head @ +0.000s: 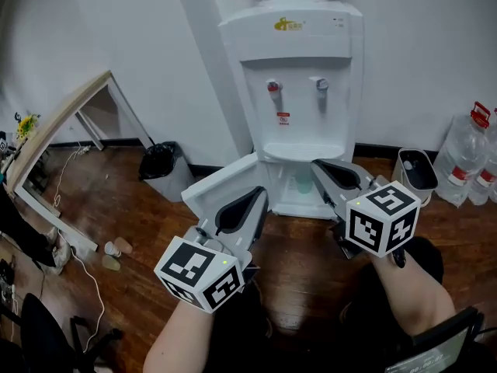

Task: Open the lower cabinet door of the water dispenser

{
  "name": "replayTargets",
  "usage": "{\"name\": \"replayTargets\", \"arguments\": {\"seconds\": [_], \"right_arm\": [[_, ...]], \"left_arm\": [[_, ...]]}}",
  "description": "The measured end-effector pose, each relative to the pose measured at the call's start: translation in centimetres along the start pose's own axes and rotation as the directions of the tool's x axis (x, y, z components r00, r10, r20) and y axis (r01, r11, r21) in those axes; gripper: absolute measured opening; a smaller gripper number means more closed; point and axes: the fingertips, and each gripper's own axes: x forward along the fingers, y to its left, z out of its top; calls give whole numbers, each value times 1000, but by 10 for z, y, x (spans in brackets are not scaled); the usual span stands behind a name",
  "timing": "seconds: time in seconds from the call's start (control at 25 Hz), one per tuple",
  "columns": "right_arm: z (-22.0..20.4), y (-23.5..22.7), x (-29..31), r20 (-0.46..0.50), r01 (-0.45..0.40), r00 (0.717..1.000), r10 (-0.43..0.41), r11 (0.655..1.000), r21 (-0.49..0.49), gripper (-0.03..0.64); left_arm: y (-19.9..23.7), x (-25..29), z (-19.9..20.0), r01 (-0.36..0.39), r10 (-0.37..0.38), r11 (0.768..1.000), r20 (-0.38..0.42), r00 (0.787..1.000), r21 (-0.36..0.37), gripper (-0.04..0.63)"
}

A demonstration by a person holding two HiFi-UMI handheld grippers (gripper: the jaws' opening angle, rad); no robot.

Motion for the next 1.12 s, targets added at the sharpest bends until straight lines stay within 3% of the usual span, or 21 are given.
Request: {"name": "replayTargets", "arguments": {"seconds": [0.16,0.36,0.48,0.64,0.84,1.12], "right_arm": [[-2,12,19,-2,-24,1000,24,1000,17,2],[-8,22,39,-9,-43,999,43,999,-16,2],[-9,19,44,-13,-32,999,31,998,-50,2],[-15,4,44,-24,38,999,-39,997,-74,2],[-24,-24,46,-37,128,990,-132,986,-107,2],[-30,-43,51,-39,169,984,-172,983,-72,2]], "left_arm": [[10,-11,-8,-9,12,998,-41,999,64,3],[39,-11,-17,-29,30,999,-53,998,20,3],[50,-2,-29,-25,29,999,-87,996,47,3],[52,17,-48,42,-34,997,-105,994,71,11],[52,47,-43,121,-120,992,-19,993,42,37],[54,79,-65,186,-182,980,-55,982,73,37]]}}
